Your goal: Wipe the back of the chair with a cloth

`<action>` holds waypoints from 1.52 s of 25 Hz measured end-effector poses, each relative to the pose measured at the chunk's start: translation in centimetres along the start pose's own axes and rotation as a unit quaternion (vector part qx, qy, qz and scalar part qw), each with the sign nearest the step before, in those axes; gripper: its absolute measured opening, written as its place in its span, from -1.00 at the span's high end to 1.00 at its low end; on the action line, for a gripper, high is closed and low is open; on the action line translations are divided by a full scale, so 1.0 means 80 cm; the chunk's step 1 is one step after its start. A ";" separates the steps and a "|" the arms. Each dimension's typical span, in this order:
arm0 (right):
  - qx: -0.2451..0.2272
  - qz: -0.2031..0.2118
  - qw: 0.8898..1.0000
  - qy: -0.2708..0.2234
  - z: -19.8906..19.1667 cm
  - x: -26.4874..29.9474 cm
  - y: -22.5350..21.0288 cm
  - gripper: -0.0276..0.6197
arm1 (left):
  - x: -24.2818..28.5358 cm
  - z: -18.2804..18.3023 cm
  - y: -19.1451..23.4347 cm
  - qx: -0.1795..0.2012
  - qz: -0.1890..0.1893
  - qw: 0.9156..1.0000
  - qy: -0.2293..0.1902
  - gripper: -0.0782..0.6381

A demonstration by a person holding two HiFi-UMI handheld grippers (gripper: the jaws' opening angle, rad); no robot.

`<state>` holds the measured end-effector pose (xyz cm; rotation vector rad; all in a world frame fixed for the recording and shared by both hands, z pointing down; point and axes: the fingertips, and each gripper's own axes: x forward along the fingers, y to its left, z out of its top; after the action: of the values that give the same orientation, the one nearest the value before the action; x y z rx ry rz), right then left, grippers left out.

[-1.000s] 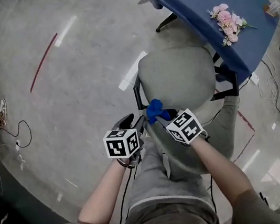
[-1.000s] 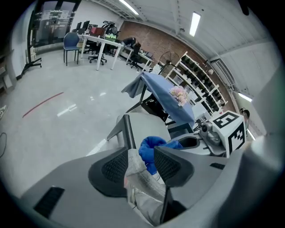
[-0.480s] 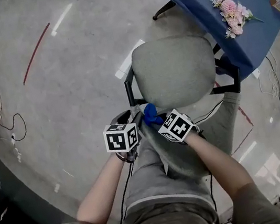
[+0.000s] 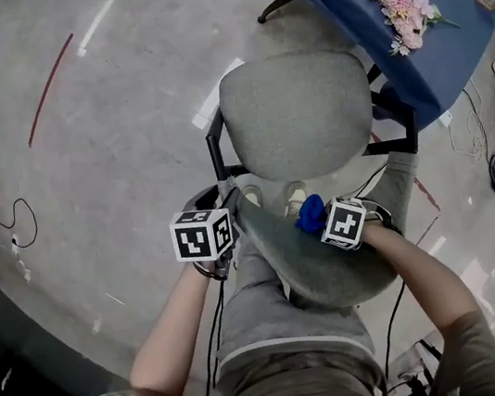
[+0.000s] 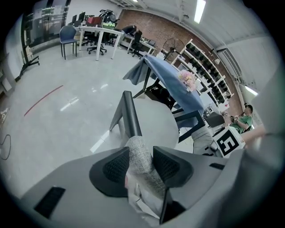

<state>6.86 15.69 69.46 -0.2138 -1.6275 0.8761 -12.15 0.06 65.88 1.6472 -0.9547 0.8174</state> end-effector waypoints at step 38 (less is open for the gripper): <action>-0.075 -0.028 0.996 -0.037 0.071 -0.028 0.071 0.69 | 0.003 -0.003 -0.001 -0.009 -0.003 1.000 -0.016 0.26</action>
<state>0.52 15.94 64.11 -0.2412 -1.7611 0.7279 -11.99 0.22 66.09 1.6502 -0.9769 0.7787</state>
